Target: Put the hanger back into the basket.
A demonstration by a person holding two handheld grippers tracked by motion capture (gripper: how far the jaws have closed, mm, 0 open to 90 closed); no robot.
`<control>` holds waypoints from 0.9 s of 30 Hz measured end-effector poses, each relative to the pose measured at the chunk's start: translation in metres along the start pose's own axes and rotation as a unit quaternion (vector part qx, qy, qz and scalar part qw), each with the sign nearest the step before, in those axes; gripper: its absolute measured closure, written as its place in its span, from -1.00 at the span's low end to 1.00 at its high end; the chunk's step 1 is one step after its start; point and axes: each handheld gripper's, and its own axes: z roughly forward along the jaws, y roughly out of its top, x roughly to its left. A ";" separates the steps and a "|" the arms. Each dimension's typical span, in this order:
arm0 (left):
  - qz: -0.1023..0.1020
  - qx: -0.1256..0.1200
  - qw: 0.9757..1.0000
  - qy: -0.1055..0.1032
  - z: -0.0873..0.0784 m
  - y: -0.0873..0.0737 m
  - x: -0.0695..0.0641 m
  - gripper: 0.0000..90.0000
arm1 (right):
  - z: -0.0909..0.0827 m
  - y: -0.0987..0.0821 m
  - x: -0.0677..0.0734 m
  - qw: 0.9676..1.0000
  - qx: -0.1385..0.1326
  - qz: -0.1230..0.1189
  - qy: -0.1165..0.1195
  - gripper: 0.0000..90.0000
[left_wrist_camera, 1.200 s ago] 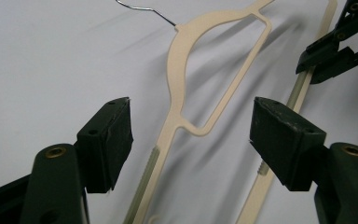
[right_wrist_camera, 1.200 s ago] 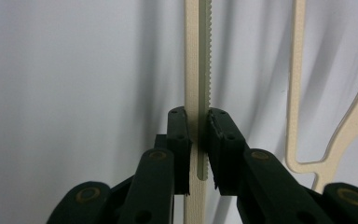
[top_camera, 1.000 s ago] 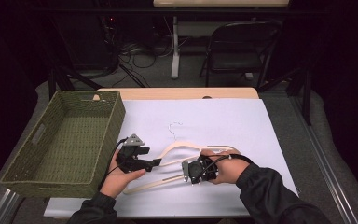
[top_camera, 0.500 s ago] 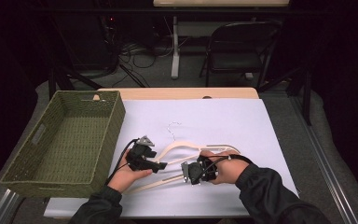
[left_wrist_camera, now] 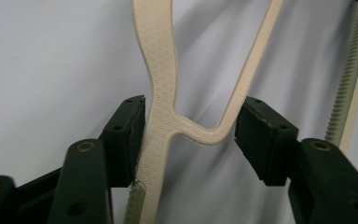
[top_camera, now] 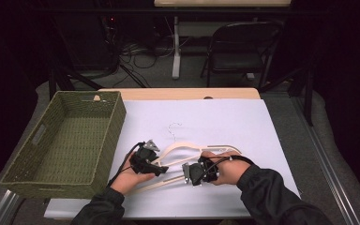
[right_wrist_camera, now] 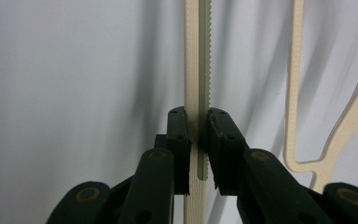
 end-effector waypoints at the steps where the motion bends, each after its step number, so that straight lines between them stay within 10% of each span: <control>1: 0.000 0.000 1.000 0.000 0.000 0.000 0.000 0.02 | 0.000 0.000 0.000 1.000 0.000 0.000 0.000 0.77; 19: 0.023 -0.012 1.000 -0.009 -0.013 -0.002 -0.004 0.11 | 0.013 -0.001 -0.003 0.999 -0.001 0.027 0.019 0.74; 27: 0.040 0.003 0.999 -0.012 -0.011 -0.002 -0.007 0.20 | 0.021 -0.011 -0.011 0.995 -0.019 0.082 0.050 0.65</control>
